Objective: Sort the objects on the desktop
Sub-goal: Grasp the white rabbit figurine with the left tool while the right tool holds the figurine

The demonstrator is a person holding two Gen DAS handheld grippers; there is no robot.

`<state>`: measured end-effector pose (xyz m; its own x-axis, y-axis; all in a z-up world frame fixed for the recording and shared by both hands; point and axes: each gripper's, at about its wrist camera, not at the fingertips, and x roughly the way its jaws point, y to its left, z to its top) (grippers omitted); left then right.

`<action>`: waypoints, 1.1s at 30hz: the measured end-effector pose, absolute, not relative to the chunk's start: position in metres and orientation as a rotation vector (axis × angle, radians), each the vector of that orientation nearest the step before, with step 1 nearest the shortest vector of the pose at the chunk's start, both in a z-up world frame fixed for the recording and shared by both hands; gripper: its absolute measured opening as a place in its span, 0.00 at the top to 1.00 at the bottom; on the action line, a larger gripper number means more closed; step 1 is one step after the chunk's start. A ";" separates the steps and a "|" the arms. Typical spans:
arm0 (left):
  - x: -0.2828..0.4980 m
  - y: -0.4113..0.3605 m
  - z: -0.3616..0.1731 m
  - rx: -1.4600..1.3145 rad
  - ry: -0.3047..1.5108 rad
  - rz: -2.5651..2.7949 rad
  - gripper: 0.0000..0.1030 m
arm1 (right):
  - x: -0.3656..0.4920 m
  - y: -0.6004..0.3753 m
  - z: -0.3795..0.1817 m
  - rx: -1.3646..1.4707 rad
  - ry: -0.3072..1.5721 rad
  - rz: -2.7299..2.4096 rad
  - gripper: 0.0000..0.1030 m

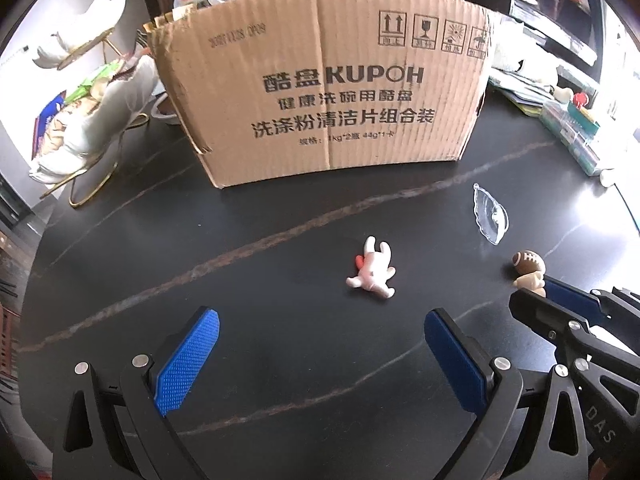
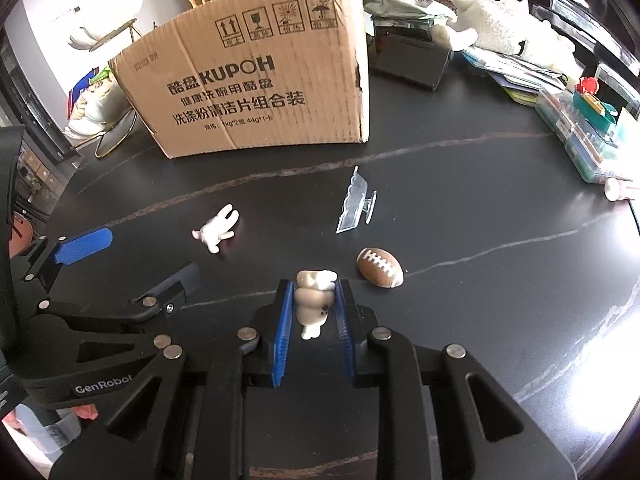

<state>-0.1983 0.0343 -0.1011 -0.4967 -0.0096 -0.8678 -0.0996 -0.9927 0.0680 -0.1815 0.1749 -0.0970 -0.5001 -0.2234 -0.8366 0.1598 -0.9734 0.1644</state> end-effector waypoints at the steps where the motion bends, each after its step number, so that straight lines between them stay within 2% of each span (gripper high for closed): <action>1: -0.199 0.036 -0.102 -1.557 0.170 2.658 0.01 | -0.181 0.175 -0.096 1.429 -0.100 -2.542 0.81; 12: -0.214 0.050 -0.111 -1.529 0.188 2.678 0.01 | -0.183 0.180 -0.099 1.427 -0.115 -2.544 0.81; 22: -0.228 0.060 -0.127 -1.556 0.273 2.609 0.02 | -0.185 0.182 -0.103 1.442 -0.108 -2.554 0.81; 33: -0.227 0.055 -0.128 -1.527 0.256 2.599 0.00 | -0.185 0.182 -0.106 1.454 -0.097 -2.556 0.81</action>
<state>-0.2270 0.0551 -0.1284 -0.4852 0.0148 -0.8743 -0.1850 -0.9790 0.0861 -0.1847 0.1818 -0.1060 -0.4969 -0.2044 -0.8434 0.1395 -0.9780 0.1548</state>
